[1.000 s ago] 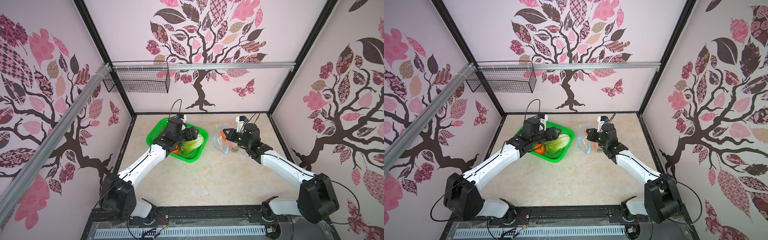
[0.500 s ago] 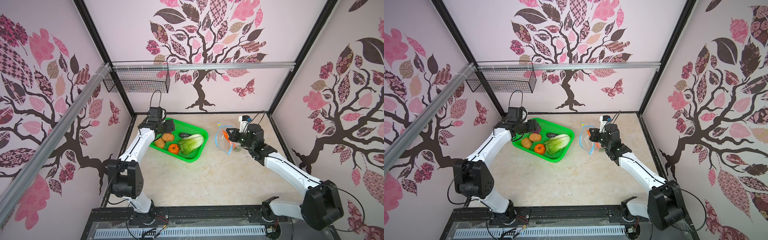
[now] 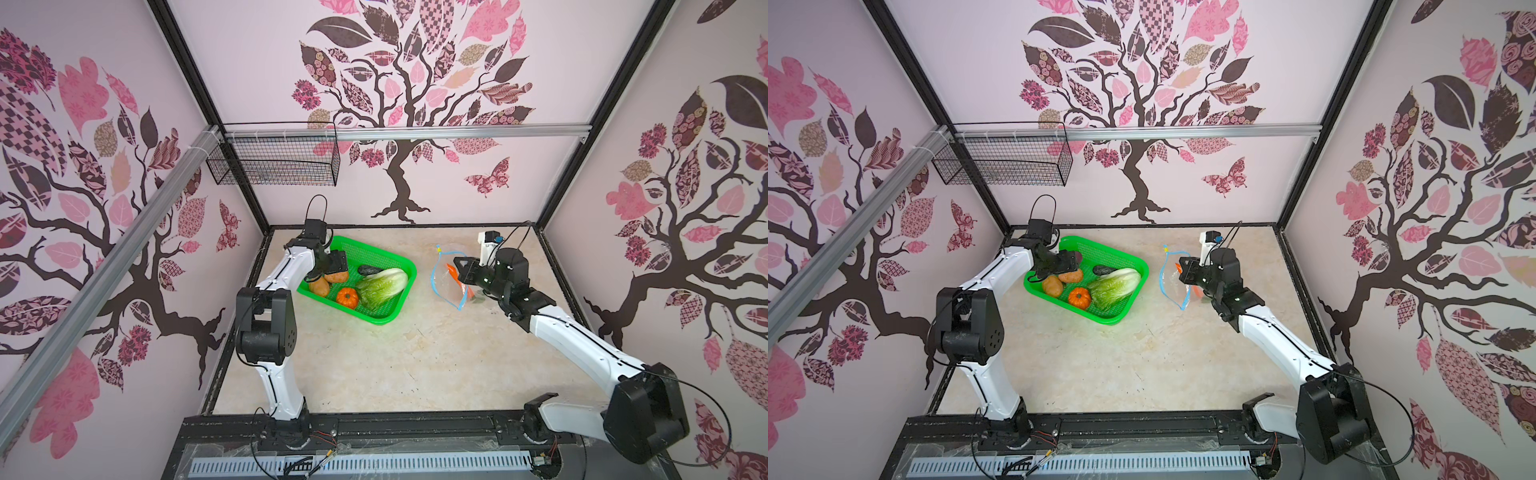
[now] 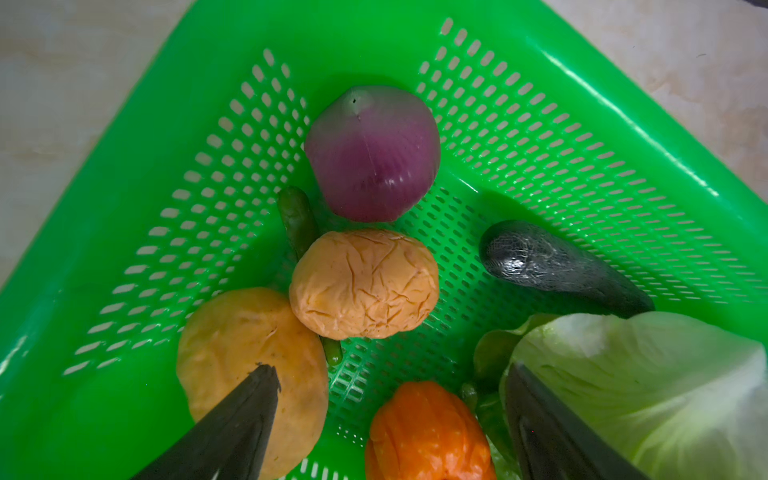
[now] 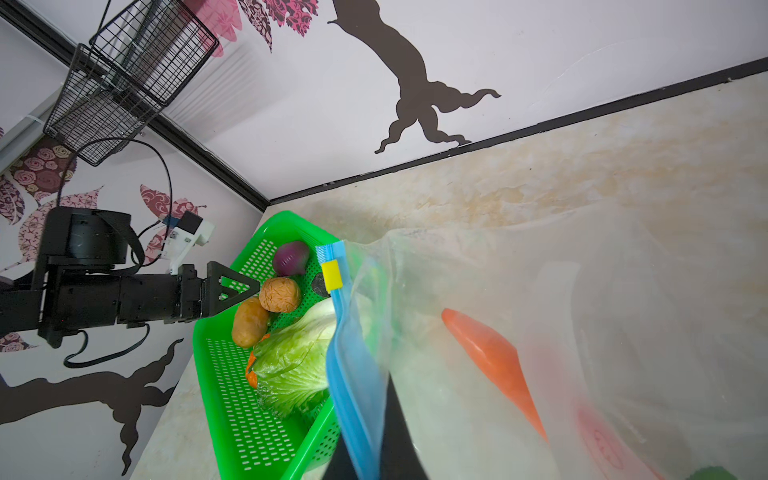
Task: Place the food in the zip-top bag and seal the zipper
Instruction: 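Move the left gripper back into the basket and grasp the brown potato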
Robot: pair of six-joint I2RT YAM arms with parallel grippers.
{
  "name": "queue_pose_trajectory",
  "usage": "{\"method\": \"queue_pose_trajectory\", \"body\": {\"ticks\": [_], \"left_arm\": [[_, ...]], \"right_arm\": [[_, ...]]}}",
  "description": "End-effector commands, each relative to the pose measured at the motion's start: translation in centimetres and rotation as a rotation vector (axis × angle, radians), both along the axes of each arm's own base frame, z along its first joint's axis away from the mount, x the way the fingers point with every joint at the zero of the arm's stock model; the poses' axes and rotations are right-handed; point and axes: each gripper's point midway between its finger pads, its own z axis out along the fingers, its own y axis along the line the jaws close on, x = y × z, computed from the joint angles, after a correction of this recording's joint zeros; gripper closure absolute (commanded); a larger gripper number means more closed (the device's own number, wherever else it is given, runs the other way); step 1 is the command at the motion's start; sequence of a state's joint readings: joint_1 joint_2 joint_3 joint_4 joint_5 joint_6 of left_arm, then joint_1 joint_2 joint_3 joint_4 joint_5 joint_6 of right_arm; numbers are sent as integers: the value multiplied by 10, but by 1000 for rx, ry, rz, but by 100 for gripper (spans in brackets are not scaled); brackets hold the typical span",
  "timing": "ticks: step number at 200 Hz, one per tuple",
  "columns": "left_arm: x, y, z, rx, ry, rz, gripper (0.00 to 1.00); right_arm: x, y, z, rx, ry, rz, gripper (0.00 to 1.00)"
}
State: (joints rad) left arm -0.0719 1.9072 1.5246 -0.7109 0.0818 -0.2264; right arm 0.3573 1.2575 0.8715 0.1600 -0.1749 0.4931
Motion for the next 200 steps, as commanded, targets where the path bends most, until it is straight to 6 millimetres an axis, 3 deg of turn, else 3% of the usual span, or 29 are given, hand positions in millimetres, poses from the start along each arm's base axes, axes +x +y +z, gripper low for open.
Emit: {"method": "queue_pose_trajectory", "body": {"ticks": [1, 73, 111, 163, 200], "left_arm": [[9, 1, -6, 10, -8, -10, 12], [29, -4, -36, -36, 15, 29, 12], [29, -7, -54, -49, 52, 28, 7], [32, -13, -61, -48, 60, 22, 11], [23, -10, -73, 25, 105, 14, 11]], "right_arm": [[-2, -4, 17, -3, -45, -9, 100], [0, -5, 17, -25, -44, -18, 100], [1, -7, 17, -31, -48, -23, 100], [0, -6, 18, -31, -49, -21, 100], [-2, -8, 21, -29, -59, -26, 100]]}}
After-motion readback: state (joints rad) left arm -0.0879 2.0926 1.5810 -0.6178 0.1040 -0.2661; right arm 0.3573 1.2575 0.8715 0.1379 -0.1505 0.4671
